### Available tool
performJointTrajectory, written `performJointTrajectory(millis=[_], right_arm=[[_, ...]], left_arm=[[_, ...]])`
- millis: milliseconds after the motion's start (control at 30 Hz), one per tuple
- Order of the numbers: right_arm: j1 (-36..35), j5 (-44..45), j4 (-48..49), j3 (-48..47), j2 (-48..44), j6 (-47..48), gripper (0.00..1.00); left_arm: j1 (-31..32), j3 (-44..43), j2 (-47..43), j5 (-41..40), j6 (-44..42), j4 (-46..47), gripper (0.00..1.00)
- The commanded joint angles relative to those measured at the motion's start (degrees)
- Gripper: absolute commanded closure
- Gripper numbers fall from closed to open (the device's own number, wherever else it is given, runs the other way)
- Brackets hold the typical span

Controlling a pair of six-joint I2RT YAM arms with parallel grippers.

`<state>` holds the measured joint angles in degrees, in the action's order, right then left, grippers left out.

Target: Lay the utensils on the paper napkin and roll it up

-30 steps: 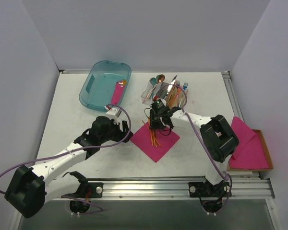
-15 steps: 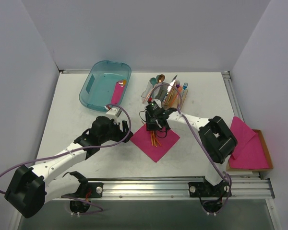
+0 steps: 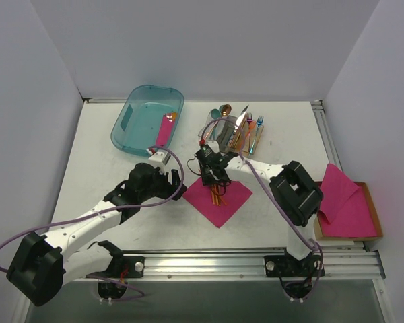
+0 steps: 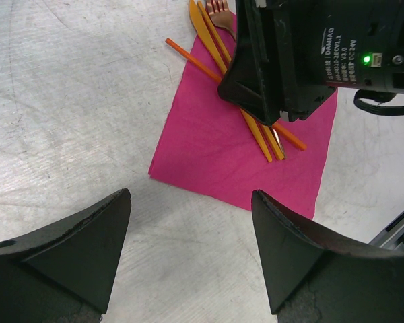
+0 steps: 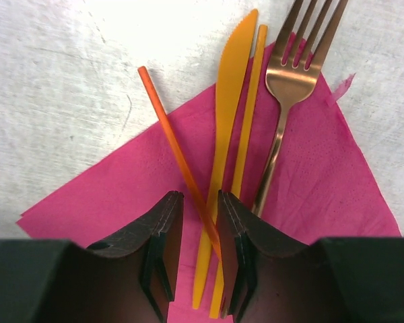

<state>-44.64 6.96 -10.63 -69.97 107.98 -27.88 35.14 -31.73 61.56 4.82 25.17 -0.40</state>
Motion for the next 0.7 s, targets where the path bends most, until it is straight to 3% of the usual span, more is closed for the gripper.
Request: performJointTrajectory(millis=[0,367,667], right_arm=[[-0.97,4.46,-3.69,-2.45,1.09,0.9,0.73],[-1.06,4.9,-3.43,-2.36,0.39,0.46,0.91],[-0.71,6.57,-4.48,-1.84,-2.86,-0.33,0.96]], left_arm=[[-0.16,-0.18,-0.39,0.63,-0.82,1.37,0.19],[-0.15,-0.18,-0.3,0.81,-0.82,1.46,0.19],[-0.15,-0.18,-0.39,0.89,-0.82,1.46,0.19]])
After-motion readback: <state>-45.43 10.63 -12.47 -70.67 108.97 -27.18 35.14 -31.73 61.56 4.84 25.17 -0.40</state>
